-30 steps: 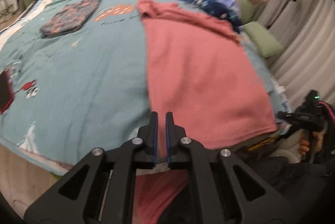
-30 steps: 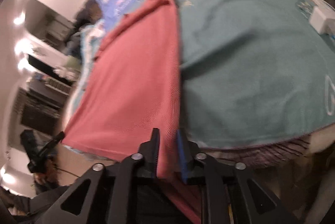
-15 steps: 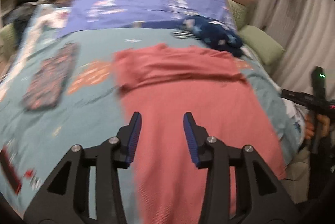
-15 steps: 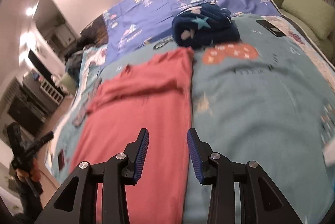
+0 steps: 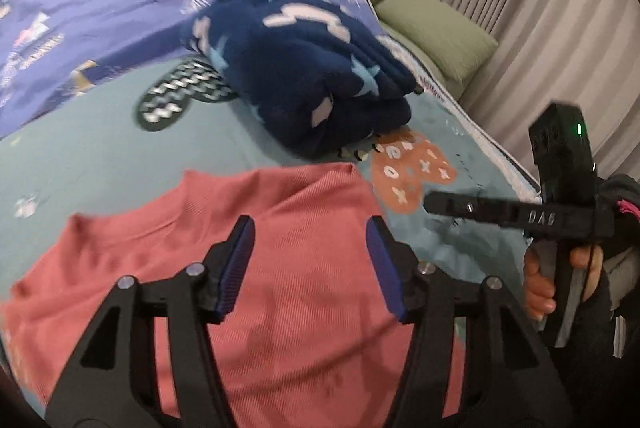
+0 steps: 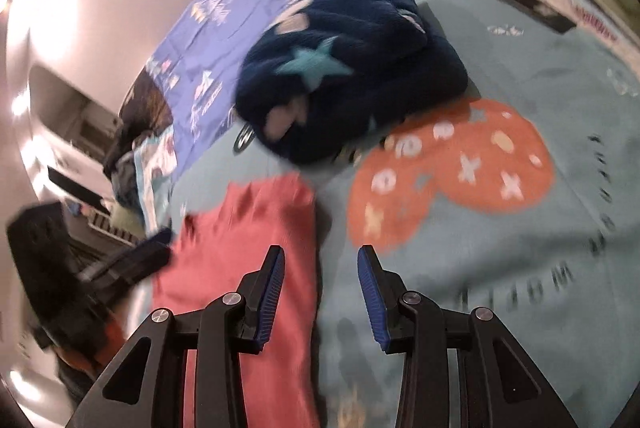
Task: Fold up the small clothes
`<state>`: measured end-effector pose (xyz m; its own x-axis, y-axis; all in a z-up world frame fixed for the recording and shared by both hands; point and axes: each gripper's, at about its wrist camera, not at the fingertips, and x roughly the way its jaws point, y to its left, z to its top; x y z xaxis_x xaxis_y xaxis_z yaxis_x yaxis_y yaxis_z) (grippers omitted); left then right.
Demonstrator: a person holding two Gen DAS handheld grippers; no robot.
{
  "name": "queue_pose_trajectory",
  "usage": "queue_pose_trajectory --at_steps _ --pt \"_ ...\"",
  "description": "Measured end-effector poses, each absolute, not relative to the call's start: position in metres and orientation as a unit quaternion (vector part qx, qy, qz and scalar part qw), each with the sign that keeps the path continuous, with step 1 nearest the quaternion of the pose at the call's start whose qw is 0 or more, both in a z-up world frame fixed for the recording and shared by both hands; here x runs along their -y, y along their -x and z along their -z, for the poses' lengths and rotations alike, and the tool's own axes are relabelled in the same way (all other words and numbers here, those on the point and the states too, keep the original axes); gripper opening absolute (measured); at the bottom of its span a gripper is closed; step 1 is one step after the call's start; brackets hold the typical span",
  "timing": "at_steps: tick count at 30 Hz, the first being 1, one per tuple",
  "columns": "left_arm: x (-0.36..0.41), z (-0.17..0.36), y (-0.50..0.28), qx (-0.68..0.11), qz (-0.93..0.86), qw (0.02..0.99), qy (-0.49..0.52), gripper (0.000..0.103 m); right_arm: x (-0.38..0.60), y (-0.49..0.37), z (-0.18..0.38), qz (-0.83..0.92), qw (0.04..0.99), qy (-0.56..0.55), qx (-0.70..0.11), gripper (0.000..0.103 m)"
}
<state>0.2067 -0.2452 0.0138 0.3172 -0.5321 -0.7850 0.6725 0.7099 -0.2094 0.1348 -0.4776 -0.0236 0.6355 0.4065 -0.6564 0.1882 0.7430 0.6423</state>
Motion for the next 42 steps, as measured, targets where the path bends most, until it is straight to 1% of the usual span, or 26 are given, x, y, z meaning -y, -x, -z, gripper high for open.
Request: queue_pose_trajectory --at_steps 5,8,11,12,13,14,15,17,19,20,21,23,26,27,28,29,30,32,33,34,35,42 --pt "0.257 0.015 -0.223 -0.471 0.381 0.792 -0.082 0.059 0.487 -0.179 0.039 -0.093 0.807 -0.384 -0.439 0.039" --pt "0.258 0.023 -0.223 -0.469 0.396 0.784 -0.094 0.059 0.483 -0.198 0.041 -0.113 0.805 -0.377 -0.444 0.039" --pt "0.263 0.03 -0.218 -0.468 0.406 0.776 -0.114 0.059 0.468 -0.217 0.047 -0.124 0.799 -0.35 -0.473 0.039" --pt "0.265 0.032 -0.215 -0.466 0.41 0.775 -0.121 0.059 0.461 -0.223 0.052 -0.125 0.795 -0.338 -0.487 0.035" --pt "0.269 0.033 -0.212 -0.464 0.411 0.774 -0.129 0.059 0.454 -0.227 0.055 -0.125 0.795 -0.327 -0.496 0.001" --pt "0.272 0.035 -0.211 -0.461 0.412 0.774 -0.135 0.059 0.451 -0.229 0.055 -0.123 0.798 -0.317 -0.499 0.003" --pt "0.274 0.035 -0.207 -0.456 0.413 0.775 -0.142 0.059 0.449 -0.229 0.049 -0.103 0.813 -0.291 -0.494 0.003" --pt "0.277 0.035 -0.203 -0.444 0.416 0.779 -0.152 0.059 0.454 -0.222 0.026 -0.058 0.863 -0.24 -0.442 0.001" --pt "0.279 0.036 -0.201 -0.435 0.418 0.782 -0.157 0.059 0.463 -0.22 0.015 0.016 0.891 -0.188 -0.413 0.001" --pt "0.279 0.038 -0.201 -0.433 0.416 0.784 -0.159 0.059 0.469 -0.221 0.016 0.028 0.891 -0.186 -0.414 0.001" --pt "0.28 0.04 -0.202 -0.433 0.414 0.785 -0.16 0.059 0.477 -0.222 0.021 0.018 0.882 -0.206 -0.422 0.002" --pt "0.281 0.042 -0.202 -0.433 0.412 0.786 -0.158 0.059 0.48 -0.216 0.024 -0.022 0.872 -0.23 -0.432 0.003" --pt "0.281 0.041 -0.201 -0.431 0.412 0.788 -0.154 0.059 0.46 -0.197 0.017 -0.065 0.87 -0.203 -0.444 0.008" --pt "0.281 0.039 -0.2 -0.431 0.412 0.788 -0.152 0.059 0.451 -0.193 0.016 -0.083 0.866 -0.2 -0.45 0.017" --pt "0.279 0.038 -0.2 -0.431 0.413 0.788 -0.149 0.059 0.439 -0.188 0.015 -0.101 0.862 -0.194 -0.457 0.032" --pt "0.278 0.036 -0.199 -0.43 0.415 0.788 -0.147 0.059 0.43 -0.185 0.016 -0.108 0.861 -0.186 -0.461 0.041" --pt "0.276 0.033 -0.198 -0.428 0.416 0.79 -0.144 0.059 0.423 -0.184 0.018 -0.106 0.863 -0.176 -0.462 0.054" --pt "0.27 0.028 -0.197 -0.421 0.414 0.794 -0.143 0.059 0.41 -0.186 0.022 -0.089 0.868 -0.145 -0.467 0.054" --pt "0.266 0.027 -0.196 -0.419 0.408 0.797 -0.15 0.059 0.404 -0.19 0.027 -0.077 0.87 -0.119 -0.472 0.045" --pt "0.259 0.025 -0.193 -0.411 0.402 0.803 -0.155 0.059 0.401 -0.196 0.03 -0.07 0.874 -0.1 -0.47 0.017" --pt "0.253 0.024 -0.193 -0.407 0.398 0.807 -0.158 0.059 0.396 -0.196 0.032 -0.063 0.88 -0.078 -0.464 0.01" --pt "0.196 0.029 -0.207 -0.416 0.331 0.833 -0.15 0.059 0.37 -0.18 0.022 0.003 0.908 0.004 -0.419 0.009"
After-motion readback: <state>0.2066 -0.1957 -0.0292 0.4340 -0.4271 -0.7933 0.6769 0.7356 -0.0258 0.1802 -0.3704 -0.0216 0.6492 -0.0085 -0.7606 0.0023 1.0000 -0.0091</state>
